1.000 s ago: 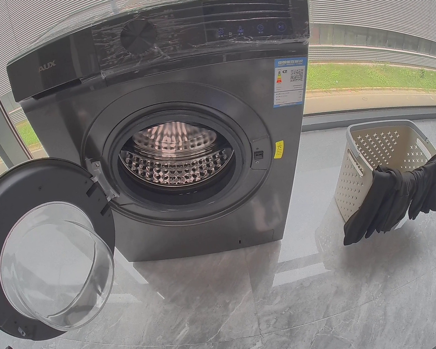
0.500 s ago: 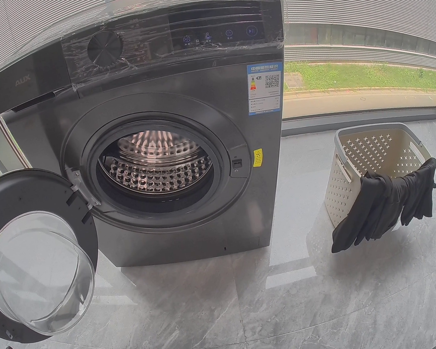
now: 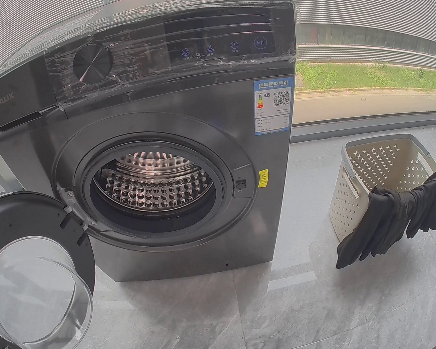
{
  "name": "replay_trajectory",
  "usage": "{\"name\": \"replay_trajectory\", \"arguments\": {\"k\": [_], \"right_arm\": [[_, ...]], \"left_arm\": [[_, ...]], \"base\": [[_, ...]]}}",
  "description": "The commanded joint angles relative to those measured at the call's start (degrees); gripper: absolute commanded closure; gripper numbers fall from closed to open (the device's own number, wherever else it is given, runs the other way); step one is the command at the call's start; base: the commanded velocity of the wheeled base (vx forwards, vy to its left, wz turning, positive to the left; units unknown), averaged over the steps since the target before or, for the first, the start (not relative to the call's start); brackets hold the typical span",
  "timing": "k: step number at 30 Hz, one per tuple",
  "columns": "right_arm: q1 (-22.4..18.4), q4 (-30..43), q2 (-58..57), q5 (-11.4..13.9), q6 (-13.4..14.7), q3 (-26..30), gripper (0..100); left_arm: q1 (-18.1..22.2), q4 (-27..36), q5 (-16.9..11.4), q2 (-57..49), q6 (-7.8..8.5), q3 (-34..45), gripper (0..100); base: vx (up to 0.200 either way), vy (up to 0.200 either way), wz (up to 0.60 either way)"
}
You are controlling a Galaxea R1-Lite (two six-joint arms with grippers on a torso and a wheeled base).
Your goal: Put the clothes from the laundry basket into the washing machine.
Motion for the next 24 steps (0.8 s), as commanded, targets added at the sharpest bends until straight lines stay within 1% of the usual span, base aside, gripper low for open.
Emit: {"name": "replay_trajectory", "arguments": {"k": [1, 24], "right_arm": [[-0.1, 0.0, -0.8, 0.0, 0.0, 1.0, 0], [-0.1, 0.0, -0.8, 0.0, 0.0, 1.0, 0]], "left_arm": [[0.0, -0.1, 0.0, -1.0, -0.04, 1.0, 0], [0.0, 0.0, 0.0, -1.0, -0.21, 1.0, 0]], "base": [[0.000, -0.200, 0.00], [0.000, -0.200, 0.00]]}}
